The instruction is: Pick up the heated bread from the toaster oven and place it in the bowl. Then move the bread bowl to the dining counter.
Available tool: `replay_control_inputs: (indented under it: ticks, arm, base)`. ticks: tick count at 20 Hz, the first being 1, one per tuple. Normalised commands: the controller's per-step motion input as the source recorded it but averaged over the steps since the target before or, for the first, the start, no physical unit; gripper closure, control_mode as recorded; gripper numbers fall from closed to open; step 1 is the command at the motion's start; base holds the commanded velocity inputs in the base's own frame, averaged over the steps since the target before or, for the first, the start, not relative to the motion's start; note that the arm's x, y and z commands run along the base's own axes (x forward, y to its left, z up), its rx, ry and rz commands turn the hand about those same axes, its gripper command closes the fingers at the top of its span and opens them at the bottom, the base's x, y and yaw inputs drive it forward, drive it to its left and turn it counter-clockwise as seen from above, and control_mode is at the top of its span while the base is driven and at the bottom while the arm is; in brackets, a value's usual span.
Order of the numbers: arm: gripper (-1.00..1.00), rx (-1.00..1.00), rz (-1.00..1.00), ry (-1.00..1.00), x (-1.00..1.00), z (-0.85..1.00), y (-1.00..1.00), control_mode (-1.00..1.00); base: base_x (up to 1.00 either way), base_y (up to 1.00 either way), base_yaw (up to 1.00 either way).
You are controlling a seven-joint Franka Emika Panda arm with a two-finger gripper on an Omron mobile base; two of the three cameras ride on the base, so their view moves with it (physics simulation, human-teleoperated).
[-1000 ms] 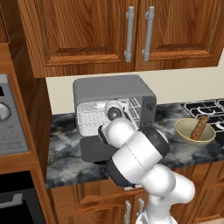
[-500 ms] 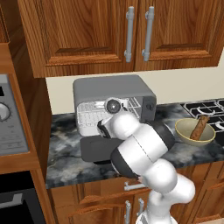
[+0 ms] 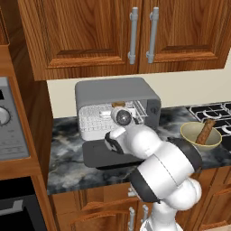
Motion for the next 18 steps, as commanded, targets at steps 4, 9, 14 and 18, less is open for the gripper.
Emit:
replay_control_inputs:
  ticks: [4, 9, 14, 18]
  arm:
    - [-1.0, 0.01, -0.06, 0.39, -1.0, -0.24, 0.09, -1.0]
    - [-1.0, 0.08, -0.12, 0.61, -1.0, -0.06, 0.15, -1.0]
    - [-1.0, 0.11, -0.13, 0.75, -1.0, -0.04, 0.13, -1.0]
    - [-1.0, 0.14, -0.12, 0.83, -1.0, 0.0, 0.11, -1.0]
  base:
    - [0.0, 0.0, 0.0]
    - [0.0, 0.0, 0.0]
    - [0.0, 0.0, 0.0]
    - [0.0, 0.0, 0.0]
